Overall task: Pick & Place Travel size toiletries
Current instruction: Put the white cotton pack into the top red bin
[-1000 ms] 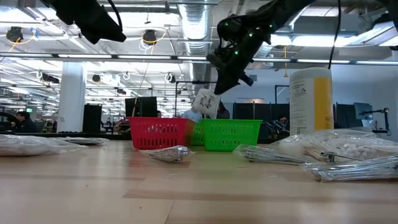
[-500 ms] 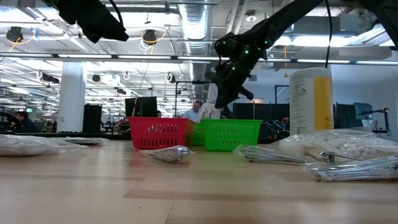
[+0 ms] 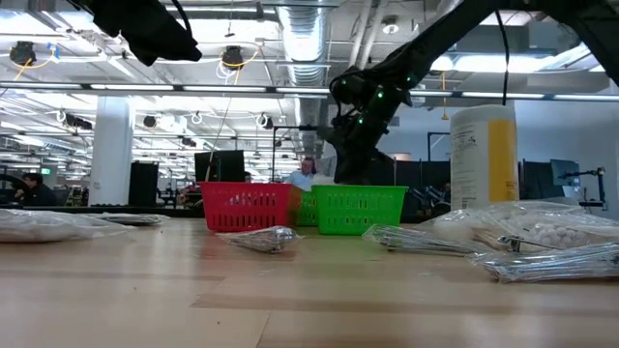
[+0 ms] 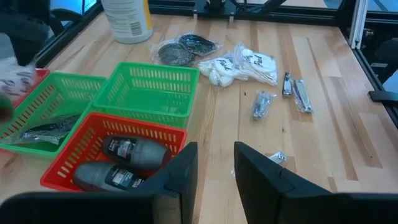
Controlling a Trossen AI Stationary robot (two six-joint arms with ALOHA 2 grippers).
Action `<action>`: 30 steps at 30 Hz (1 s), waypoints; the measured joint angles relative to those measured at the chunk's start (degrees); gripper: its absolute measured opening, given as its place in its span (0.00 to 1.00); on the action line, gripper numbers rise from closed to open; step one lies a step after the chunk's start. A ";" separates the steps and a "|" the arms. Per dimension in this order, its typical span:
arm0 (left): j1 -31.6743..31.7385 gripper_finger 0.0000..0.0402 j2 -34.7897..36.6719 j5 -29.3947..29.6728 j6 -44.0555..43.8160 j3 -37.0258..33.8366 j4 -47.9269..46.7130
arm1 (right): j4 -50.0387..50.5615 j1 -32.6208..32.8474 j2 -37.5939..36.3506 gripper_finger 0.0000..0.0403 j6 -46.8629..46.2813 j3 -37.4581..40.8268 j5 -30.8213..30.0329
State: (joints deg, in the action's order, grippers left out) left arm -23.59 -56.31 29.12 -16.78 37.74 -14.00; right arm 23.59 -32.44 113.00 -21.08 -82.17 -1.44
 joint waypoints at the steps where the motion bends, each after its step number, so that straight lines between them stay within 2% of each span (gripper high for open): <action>1: 0.00 0.24 0.00 0.00 0.00 0.00 0.00 | 0.23 -0.01 0.01 0.11 0.02 0.04 0.04; 17: 0.00 0.24 0.00 0.00 -0.02 -0.02 0.52 | -2.69 -0.85 -1.09 0.47 1.58 -0.32 -0.29; 23: 0.00 0.24 0.00 0.00 -0.05 -0.02 0.52 | -0.59 -1.02 -5.41 0.50 3.41 -0.88 -0.42; 30: 0.00 0.24 0.00 0.00 -0.16 -0.02 0.55 | 14.48 3.59 -11.05 0.47 8.88 -0.79 -0.67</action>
State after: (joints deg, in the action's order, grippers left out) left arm -23.59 -56.31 29.12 -16.94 37.71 -13.45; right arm 38.07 -28.85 101.95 -12.21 -82.96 -2.11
